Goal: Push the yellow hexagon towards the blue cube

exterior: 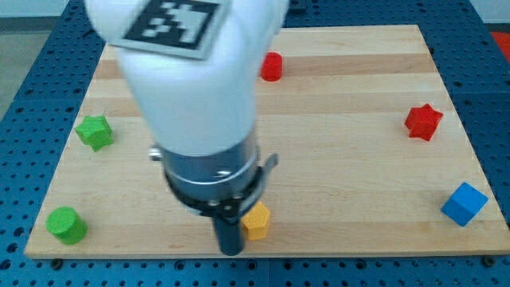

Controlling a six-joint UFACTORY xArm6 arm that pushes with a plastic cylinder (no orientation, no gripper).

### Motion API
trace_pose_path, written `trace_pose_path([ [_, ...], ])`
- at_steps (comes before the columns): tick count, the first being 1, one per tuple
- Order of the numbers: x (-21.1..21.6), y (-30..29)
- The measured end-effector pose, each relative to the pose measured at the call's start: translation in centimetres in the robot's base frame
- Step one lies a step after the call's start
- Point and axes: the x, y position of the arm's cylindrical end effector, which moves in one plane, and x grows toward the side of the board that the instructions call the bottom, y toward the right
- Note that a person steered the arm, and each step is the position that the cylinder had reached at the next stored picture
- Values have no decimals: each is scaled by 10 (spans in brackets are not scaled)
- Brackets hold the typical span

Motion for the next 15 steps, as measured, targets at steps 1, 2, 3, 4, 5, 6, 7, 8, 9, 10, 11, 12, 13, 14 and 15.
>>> trace_pose_path([
  [1, 0, 33],
  [2, 0, 64],
  [3, 1, 71],
  [4, 0, 68],
  [5, 0, 53],
  [6, 0, 37],
  [7, 0, 17],
  [8, 0, -6],
  [9, -23, -9],
  [10, -36, -8],
  [11, -36, -7],
  [12, -36, 16],
  [13, -36, 47],
  [14, -36, 71],
  [15, -36, 96],
])
